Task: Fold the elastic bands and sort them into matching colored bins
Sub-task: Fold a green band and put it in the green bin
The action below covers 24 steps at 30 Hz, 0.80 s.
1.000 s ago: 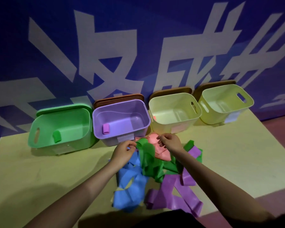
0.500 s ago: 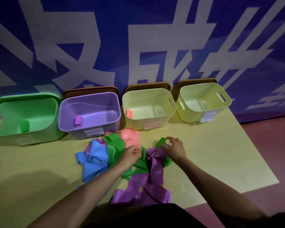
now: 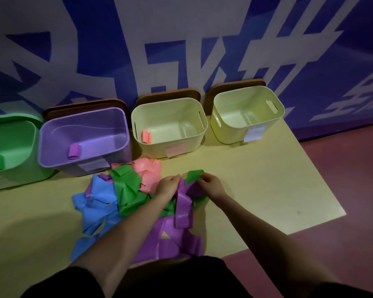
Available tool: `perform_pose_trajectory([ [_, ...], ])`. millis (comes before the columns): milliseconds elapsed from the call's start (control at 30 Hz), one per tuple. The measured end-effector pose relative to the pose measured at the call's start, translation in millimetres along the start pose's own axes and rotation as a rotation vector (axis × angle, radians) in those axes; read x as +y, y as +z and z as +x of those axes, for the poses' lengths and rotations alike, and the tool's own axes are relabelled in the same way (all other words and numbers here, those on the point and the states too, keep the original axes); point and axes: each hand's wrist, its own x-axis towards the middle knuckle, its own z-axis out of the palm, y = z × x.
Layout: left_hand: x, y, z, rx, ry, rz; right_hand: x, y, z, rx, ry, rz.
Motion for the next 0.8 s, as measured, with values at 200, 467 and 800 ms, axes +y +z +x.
perform_pose_trajectory([
  [200,11,13,-10,-0.028,0.050,-0.383,-2,-7,-11,-0.074,-0.061,0.224],
  [467,36,-33,-25,0.071,0.099,-0.739,-19,-19,-11,-0.045,-0.200,0.064],
  [800,93,-111,-83,0.332,0.524,-0.867,-32,-6,-10,-0.042,-0.126,-0.331],
])
